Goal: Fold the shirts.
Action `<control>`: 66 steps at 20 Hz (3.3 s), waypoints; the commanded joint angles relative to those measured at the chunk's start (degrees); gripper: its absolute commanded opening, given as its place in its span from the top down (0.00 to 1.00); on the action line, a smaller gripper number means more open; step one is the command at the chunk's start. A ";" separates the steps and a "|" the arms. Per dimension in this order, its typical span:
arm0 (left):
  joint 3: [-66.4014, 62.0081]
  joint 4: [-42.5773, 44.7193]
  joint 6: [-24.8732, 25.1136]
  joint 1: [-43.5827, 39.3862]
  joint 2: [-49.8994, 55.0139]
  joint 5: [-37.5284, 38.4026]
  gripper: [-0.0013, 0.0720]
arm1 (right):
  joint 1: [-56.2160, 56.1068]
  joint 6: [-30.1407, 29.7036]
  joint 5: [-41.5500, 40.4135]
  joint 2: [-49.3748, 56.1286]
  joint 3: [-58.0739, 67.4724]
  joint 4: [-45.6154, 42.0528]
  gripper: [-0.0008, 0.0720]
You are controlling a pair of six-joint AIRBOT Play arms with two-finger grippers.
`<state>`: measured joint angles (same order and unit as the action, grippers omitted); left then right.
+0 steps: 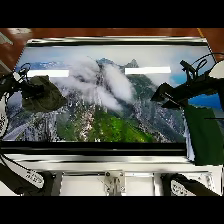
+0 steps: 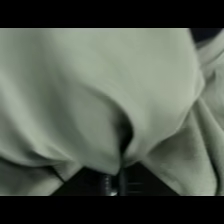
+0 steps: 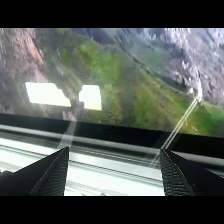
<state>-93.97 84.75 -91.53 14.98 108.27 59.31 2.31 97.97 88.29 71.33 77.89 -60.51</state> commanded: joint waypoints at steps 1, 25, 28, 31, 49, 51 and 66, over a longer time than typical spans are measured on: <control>-1.25 -3.76 0.15 0.13 0.79 5.73 0.93 | -0.02 -0.17 -0.46 -0.02 0.00 0.02 0.04; 4.15 -19.78 -3.04 -57.07 -15.58 3.85 0.86 | 0.02 -14.45 18.21 -2.38 0.00 -20.65 0.05; 3.96 -19.80 -2.99 -55.43 -14.12 4.07 0.06 | 0.37 -16.50 15.37 -2.38 -0.07 -22.27 0.05; 3.37 -19.76 -1.44 -47.19 -17.35 11.67 0.02 | 2.80 -16.65 12.92 -2.40 -0.44 -26.97 0.05; 49.09 -51.12 12.46 -35.76 -24.33 -16.41 0.03 | 9.60 -24.09 -3.10 -2.51 -27.98 1.81 0.05; 47.01 -53.53 12.68 -37.44 -21.75 -17.99 0.03 | 7.15 -23.10 -3.21 -2.51 -27.98 2.03 0.05; 38.99 -55.54 18.03 -38.58 -19.06 -14.49 0.93 | -13.40 -18.97 -25.16 -2.32 -27.98 5.86 0.05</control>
<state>-54.76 29.04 -74.76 -24.32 91.26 43.57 -7.86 77.47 74.46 68.88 49.93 -56.53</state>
